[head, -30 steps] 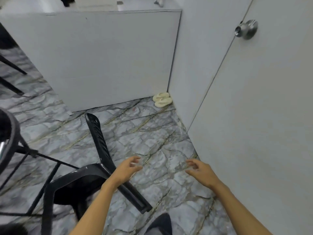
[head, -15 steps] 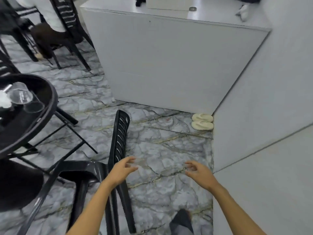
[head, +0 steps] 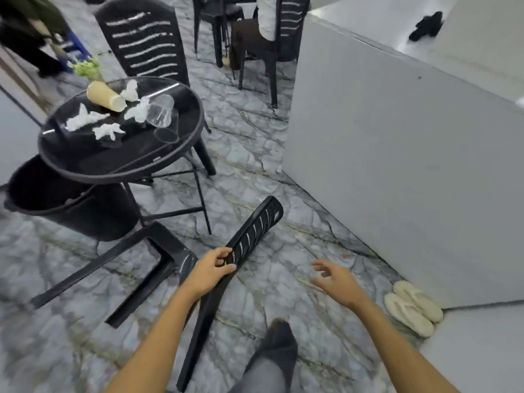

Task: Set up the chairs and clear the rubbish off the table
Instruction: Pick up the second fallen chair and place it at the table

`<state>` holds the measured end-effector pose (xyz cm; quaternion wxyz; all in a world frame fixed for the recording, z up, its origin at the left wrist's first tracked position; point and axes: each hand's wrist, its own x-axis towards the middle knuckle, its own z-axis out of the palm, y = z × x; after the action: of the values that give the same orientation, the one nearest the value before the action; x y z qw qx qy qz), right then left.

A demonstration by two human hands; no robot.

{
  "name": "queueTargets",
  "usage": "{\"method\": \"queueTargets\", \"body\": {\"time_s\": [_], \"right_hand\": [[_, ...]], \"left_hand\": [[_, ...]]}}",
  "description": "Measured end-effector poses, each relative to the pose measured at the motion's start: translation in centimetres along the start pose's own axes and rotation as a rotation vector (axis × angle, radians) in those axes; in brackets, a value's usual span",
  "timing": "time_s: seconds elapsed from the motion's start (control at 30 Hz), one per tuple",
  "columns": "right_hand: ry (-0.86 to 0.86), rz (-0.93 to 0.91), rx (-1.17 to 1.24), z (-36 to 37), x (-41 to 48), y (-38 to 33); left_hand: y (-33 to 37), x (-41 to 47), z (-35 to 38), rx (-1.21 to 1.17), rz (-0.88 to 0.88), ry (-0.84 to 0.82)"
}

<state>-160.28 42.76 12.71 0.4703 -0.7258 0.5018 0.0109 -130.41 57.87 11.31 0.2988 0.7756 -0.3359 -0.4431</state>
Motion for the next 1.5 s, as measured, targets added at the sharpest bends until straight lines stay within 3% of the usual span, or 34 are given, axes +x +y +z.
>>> {"method": "queueTargets", "body": {"time_s": [0.4,0.83,1.1,1.4,1.5], "right_hand": [[-0.250,-0.206,-0.153,-6.9,19.6,-8.3],[-0.606,-0.377,-0.280,-5.5,37.4,-12.5],[-0.656,-0.547,-0.424,3.0,49.8,-8.2],[-0.622,-0.620,-0.565,6.8,58.5,-0.2],[-0.633,-0.563,-0.549,6.8,59.8,1.1]], "left_hand": [[6.9,10.3,-0.2,-0.153,-0.120,0.196],[8.0,19.7,2.8,-0.469,-0.352,0.507],[-0.4,29.7,6.5,-0.397,-0.454,0.561],[-6.8,40.1,12.1,-0.225,-0.398,0.430],[-7.8,41.4,12.7,-0.168,-0.396,0.402]]}}
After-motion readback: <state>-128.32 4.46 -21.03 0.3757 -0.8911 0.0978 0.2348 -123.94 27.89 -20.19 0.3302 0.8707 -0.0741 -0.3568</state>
